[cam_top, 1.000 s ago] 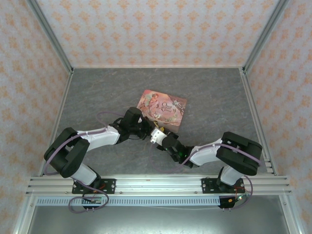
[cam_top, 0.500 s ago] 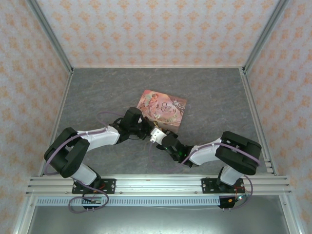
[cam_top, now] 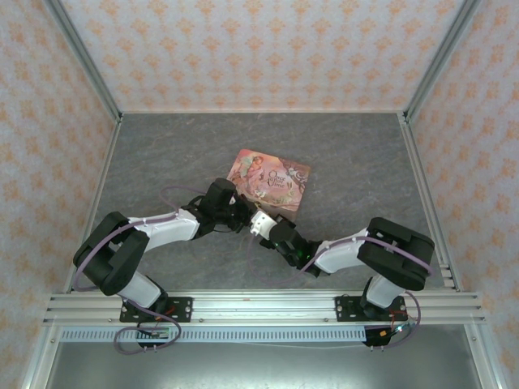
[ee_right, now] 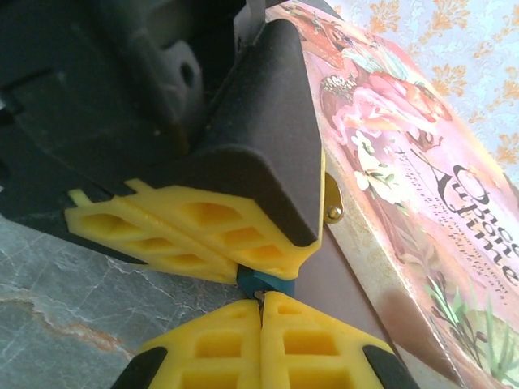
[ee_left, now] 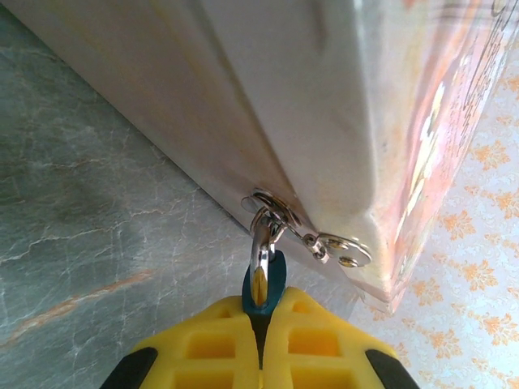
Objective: Unlock the padlock with the key
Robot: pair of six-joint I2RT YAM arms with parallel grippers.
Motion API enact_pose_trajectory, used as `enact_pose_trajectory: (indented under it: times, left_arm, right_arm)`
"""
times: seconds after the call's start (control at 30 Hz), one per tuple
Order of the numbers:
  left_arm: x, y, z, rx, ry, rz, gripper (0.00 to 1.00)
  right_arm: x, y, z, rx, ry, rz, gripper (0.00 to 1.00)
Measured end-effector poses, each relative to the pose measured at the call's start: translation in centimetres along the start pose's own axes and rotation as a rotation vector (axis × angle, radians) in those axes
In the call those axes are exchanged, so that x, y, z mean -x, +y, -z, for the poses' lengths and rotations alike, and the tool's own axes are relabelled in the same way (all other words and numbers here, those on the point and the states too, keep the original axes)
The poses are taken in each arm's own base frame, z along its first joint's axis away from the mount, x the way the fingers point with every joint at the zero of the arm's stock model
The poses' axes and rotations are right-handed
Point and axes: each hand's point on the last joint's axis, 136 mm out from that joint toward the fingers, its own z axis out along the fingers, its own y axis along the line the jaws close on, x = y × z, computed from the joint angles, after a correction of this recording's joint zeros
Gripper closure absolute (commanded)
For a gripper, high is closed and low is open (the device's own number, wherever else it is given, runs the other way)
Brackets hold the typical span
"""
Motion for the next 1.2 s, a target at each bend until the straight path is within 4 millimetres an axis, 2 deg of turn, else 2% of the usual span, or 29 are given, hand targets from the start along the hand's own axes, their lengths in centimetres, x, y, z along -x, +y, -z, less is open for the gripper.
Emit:
enact_pose_trajectory:
  times: [0.63, 1.0, 1.2]
  left_arm:
    - [0.16, -0.08, 0.01, -0.002, -0.007, -0.003, 1.00]
    - [0.07, -0.17, 0.08, -0.004, -0.006, -0.023, 0.99]
    - [-0.03, -0.39, 0.59, -0.002, -0.020, -0.060, 0.72]
  right_arm:
    - [0.14, -0.63, 0.03, 0.236, -0.040, -0.321, 1.00]
    - [0.10, -0.59, 0.18, 0.276, -0.032, -0.379, 1.00]
    - [0.12, -0.74, 0.13, 0.270, -0.024, -0.454, 1.00]
